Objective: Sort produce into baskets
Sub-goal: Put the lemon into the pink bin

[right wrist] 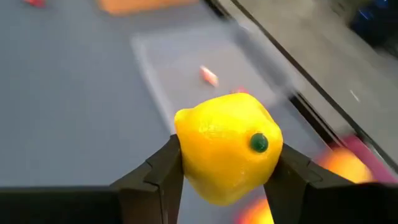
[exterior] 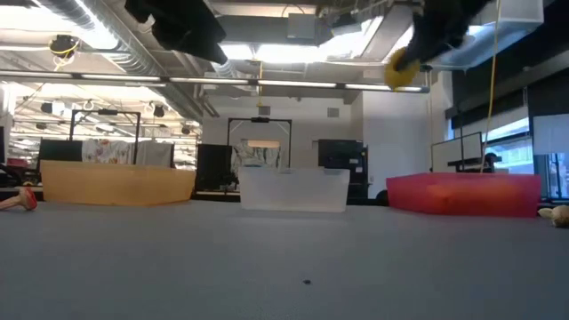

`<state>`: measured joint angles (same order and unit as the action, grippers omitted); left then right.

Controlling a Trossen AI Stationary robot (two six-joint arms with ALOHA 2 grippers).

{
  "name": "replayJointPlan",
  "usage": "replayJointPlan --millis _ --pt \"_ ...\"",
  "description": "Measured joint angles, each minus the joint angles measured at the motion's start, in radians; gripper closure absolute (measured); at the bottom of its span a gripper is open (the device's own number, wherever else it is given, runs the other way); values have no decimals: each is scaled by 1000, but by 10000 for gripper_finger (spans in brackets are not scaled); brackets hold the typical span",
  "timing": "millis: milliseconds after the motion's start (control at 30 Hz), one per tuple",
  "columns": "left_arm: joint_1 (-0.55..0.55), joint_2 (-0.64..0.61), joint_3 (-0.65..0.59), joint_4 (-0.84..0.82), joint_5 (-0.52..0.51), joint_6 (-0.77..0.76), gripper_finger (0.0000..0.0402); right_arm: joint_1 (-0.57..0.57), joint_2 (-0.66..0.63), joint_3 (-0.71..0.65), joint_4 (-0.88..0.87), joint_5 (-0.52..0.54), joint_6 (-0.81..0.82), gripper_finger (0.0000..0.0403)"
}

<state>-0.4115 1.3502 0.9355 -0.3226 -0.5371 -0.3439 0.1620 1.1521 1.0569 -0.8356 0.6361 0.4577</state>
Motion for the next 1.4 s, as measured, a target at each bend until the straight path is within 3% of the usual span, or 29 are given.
replayJointPlan --millis 200,367,767,1200,1400 --pt "13 0 -17 28 -1 -1 109 -191 -49 0 -267 -2 91 235" --pt "30 0 -30 25 -3 -14 109 -377 -48 -1 -354 -39 87 235" --pt "35 0 -30 26 -3 -24 109 -746 -48 -156 -186 -264 -83 235" --pt "35 0 -30 26 -6 -13 109 -905 43 -310 -1 -367 -154 234" --pt "35 0 -29 17 -7 -6 109 -909 96 -315 51 -363 -178 200"
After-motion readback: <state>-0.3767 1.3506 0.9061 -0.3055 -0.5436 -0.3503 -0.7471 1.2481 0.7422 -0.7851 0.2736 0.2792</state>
